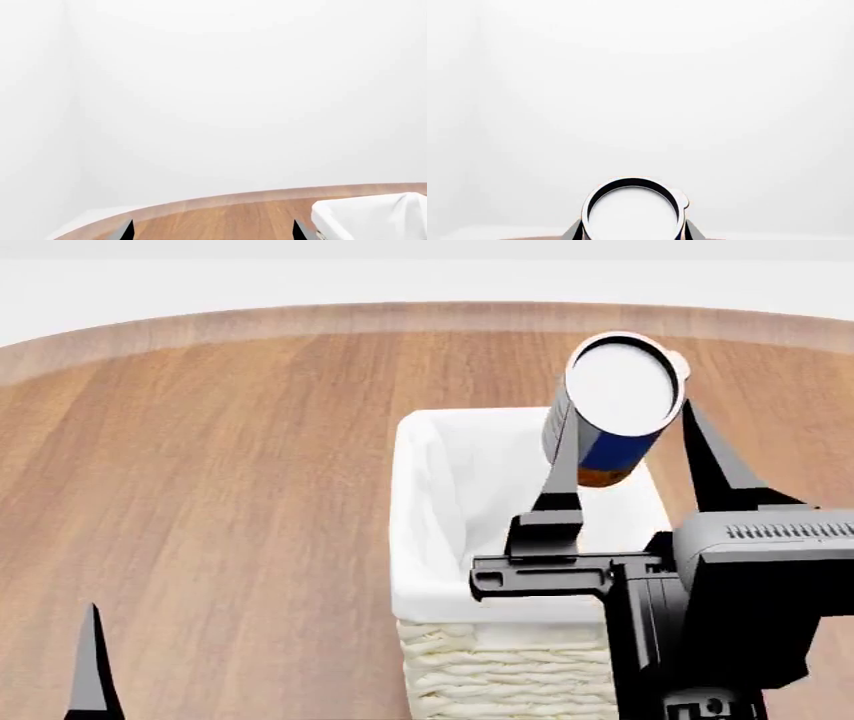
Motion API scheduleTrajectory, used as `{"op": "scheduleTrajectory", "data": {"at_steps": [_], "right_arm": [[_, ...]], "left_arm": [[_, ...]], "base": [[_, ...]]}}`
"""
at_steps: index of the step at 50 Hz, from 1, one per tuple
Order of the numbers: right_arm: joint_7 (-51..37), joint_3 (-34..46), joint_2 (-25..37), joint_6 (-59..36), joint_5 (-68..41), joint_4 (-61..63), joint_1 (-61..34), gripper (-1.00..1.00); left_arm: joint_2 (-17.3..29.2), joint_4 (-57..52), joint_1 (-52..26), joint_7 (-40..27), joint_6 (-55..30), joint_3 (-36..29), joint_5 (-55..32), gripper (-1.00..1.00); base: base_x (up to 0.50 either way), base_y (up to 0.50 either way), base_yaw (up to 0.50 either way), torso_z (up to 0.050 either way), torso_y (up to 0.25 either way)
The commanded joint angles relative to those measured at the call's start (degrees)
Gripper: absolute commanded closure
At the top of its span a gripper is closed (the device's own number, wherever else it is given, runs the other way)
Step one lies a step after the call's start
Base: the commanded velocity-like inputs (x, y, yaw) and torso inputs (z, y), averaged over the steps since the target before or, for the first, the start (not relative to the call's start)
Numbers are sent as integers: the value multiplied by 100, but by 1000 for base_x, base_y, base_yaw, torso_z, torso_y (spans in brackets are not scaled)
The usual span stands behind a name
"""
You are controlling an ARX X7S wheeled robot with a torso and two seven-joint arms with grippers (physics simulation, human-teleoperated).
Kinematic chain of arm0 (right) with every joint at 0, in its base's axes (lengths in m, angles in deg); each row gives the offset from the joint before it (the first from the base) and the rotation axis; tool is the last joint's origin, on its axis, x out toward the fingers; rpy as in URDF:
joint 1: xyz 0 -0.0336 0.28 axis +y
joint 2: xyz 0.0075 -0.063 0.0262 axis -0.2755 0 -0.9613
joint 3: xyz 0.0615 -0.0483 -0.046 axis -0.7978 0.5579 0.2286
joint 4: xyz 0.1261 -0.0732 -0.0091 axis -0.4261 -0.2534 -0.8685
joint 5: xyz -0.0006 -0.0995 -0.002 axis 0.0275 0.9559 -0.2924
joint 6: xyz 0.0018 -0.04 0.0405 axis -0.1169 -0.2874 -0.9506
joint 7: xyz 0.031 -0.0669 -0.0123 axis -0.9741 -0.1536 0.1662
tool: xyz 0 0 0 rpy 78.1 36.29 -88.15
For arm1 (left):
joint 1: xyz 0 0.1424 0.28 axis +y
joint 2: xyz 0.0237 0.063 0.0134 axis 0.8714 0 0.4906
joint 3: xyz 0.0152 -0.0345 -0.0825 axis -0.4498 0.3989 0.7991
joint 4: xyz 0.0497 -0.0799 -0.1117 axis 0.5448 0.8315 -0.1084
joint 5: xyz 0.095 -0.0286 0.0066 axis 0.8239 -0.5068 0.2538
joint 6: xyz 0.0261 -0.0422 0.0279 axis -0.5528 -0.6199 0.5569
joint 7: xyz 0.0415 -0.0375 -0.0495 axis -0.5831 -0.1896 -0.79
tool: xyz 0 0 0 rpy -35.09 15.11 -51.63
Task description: Pick up the alphabet soup and put it in the basket.
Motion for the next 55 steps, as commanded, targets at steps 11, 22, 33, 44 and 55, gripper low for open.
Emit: {"op": "scheduleTrajectory", "data": {"at_steps": [11, 22, 33, 44, 55], "right_arm": [[591, 833, -845, 261, 619, -2333, -1935, 100], [791, 1021, -1265, 226, 786, -4066, -2976, 100], [1192, 1270, -1844, 833, 1125, -6797, -4140, 100], [1801, 1333, -2361, 1809, 1225, -9701, -5291, 100], [2305, 1183, -2532, 1734, 1448, -11043, -5778, 100]], "left_arm": [[56, 34, 9, -66, 70, 44, -108, -100], [88, 30, 7, -117, 64, 48, -134, -100], [125, 43, 16, -148, 89, 67, -199, -100], [151, 34, -1, -187, 73, 69, -245, -100], [173, 44, -22, -239, 48, 84, -281, -100]], "base": [[0, 0, 0, 0, 1], [0, 0, 0, 0, 1], [0, 0, 0, 0, 0], [0, 0, 0, 0, 1], [0, 0, 0, 0, 1]]}}
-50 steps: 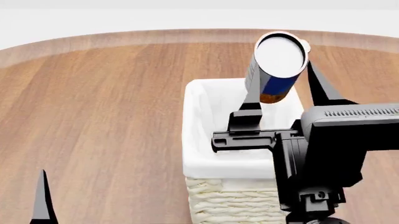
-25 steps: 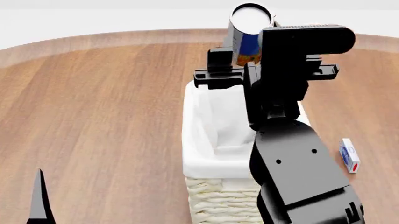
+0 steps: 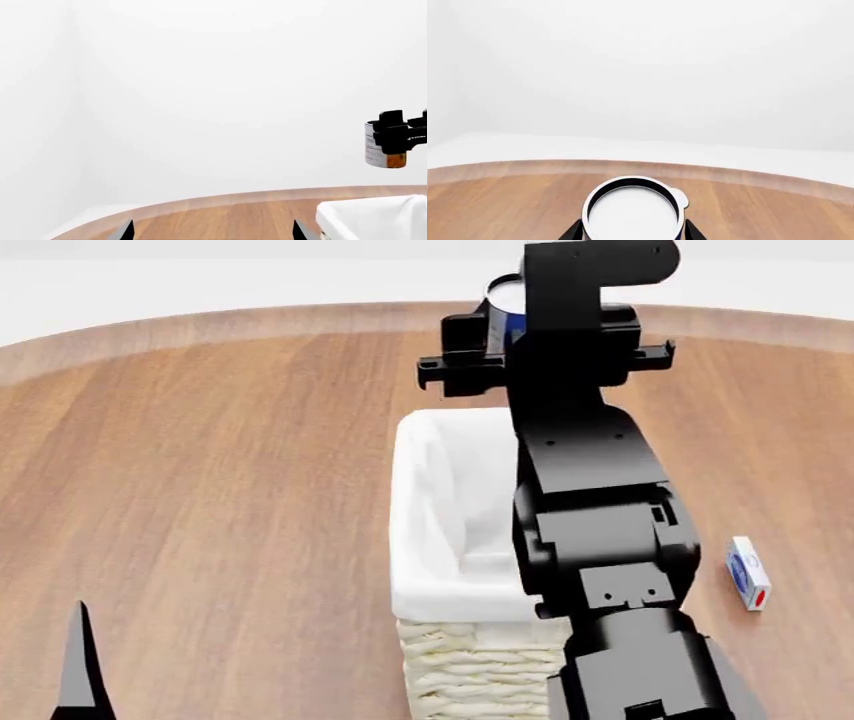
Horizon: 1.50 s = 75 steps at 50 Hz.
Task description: Pick up the alphabet soup and put it in the basket.
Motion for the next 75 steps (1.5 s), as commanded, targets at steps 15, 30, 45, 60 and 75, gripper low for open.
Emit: {"op": "scheduleTrajectory", "data": {"at_steps": [15, 30, 45, 60, 75], "right_arm": [[786, 355, -268, -604, 53, -1346, -641, 100], [840, -656, -262, -987, 808, -1347, -371, 100], [883, -1226, -262, -1037, 1306, -1347, -85, 100], [923, -1564, -258, -1063, 1668, -1347, 126, 100], [974, -1748, -249, -1083, 1852, -1347, 280, 100]], "left_arm": [[47, 87, -27, -93, 32, -26, -68, -100], [90, 107, -15, -139, 63, -38, -110, -100], [130, 121, -14, -186, 83, -50, -146, -100], [159, 157, -27, -231, 105, -68, -182, -100], [190, 224, -45, -271, 145, -89, -209, -100]], "base": [[0, 0, 0, 0, 1], [0, 0, 0, 0, 1], [0, 0, 0, 1, 1], [0, 0, 0, 0, 1], [0, 0, 0, 0, 1]]}}
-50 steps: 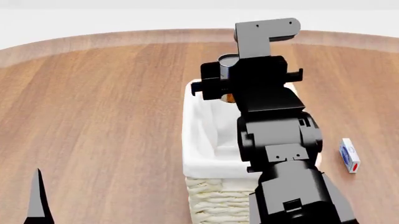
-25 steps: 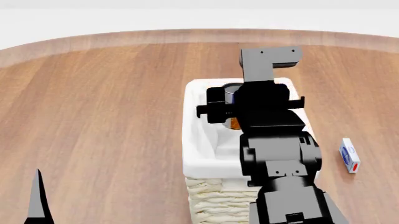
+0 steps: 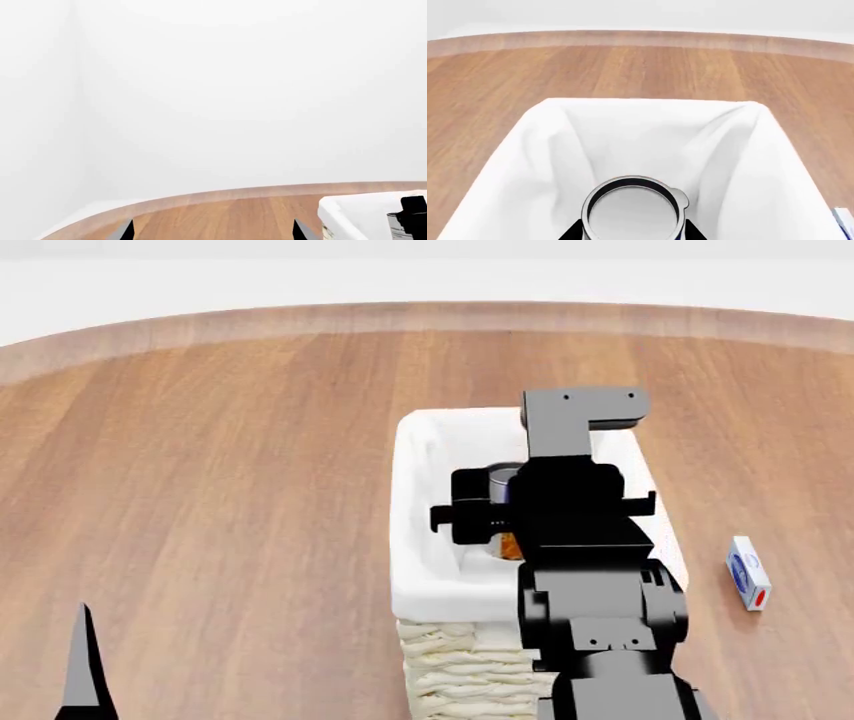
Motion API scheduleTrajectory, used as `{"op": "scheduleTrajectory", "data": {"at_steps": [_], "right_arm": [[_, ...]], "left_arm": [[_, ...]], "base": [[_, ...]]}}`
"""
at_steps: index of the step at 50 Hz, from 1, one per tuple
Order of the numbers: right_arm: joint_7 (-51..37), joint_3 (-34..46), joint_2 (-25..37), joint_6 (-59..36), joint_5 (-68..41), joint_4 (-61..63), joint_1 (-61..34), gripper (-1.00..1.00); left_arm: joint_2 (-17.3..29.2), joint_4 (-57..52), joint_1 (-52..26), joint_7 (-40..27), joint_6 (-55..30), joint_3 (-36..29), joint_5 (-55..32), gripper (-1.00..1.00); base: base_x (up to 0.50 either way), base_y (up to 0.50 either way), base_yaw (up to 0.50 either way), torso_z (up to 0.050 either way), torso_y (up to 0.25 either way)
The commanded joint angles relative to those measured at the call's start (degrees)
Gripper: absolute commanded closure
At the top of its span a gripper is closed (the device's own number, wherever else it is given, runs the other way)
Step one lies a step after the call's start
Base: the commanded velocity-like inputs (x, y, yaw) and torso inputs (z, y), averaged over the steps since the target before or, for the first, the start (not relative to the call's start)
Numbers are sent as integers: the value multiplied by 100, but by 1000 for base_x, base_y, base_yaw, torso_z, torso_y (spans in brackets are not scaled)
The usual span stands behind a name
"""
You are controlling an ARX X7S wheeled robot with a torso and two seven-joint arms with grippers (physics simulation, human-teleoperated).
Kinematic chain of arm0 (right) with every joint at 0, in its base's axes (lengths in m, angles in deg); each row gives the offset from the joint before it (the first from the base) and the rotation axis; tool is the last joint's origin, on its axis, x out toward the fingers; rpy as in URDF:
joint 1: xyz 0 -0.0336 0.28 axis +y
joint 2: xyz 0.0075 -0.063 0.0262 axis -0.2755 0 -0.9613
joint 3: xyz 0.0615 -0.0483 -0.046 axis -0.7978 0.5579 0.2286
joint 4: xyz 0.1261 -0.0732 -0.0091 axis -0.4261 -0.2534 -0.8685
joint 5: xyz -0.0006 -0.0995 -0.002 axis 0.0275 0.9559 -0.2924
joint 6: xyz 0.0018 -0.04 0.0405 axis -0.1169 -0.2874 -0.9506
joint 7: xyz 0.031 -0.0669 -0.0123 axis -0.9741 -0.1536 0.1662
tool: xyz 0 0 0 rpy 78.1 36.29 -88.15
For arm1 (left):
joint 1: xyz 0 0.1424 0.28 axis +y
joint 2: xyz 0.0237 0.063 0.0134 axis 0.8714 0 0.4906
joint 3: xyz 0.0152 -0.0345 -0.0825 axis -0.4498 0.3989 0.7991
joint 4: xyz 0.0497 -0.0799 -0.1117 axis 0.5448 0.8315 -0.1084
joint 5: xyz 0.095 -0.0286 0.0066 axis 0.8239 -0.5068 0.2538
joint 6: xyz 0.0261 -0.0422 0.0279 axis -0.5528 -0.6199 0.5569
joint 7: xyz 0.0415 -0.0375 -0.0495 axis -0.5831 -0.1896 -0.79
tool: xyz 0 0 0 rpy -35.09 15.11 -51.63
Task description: Pick up the alphabet soup and put it in the basket.
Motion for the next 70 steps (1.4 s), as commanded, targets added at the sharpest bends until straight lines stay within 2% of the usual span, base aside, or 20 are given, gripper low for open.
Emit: {"op": "scheduleTrajectory", "data": {"at_steps": [1, 13, 14, 25, 30, 35, 40, 50, 60, 70], "right_arm": [[108, -156, -4, 8, 287, 1, 33, 100], [144, -159, -11, -20, 239, 2, 43, 100], [124, -181, -9, -31, 226, 1, 33, -100], [189, -300, -5, 112, 191, 2, 6, -100], [273, -596, -20, 1637, -96, 2, -53, -100], [285, -244, -23, 2740, -704, 2, -155, -100], [203, -66, -20, 3291, -1099, 3, -296, -100], [153, 314, 1, 3584, -1157, 38, -447, -100], [-558, 511, 675, 950, -1617, 5184, 1354, -100], [-1008, 474, 1168, 215, -1791, 7387, 2011, -100]], "left_arm": [[24, 35, -14, -31, 22, -14, -25, -100], [48, 30, -14, -62, 35, -21, -63, -100], [51, 27, -15, -69, 31, -30, -53, -100], [77, 19, -15, -102, 33, -40, -73, -100], [87, 31, -16, -113, 44, -49, -83, -100], [96, 34, -26, -132, 32, -54, -87, -100], [106, 27, -36, -144, 23, -69, -92, -100], [128, 14, -41, -173, 16, -92, -98, -100], [145, 9, -47, -199, 17, -133, -99, -100], [173, -41, -69, -226, -20, -147, -107, -100]], "base": [[0, 0, 0, 0, 0], [0, 0, 0, 0, 1], [0, 0, 0, 10, 0], [0, 0, 0, 0, 0], [0, 0, 0, 0, 0], [0, 0, 0, 0, 0], [0, 0, 0, 0, 0], [0, 0, 0, 0, 0], [0, 0, 0, 0, 0], [0, 0, 0, 0, 0]]}}
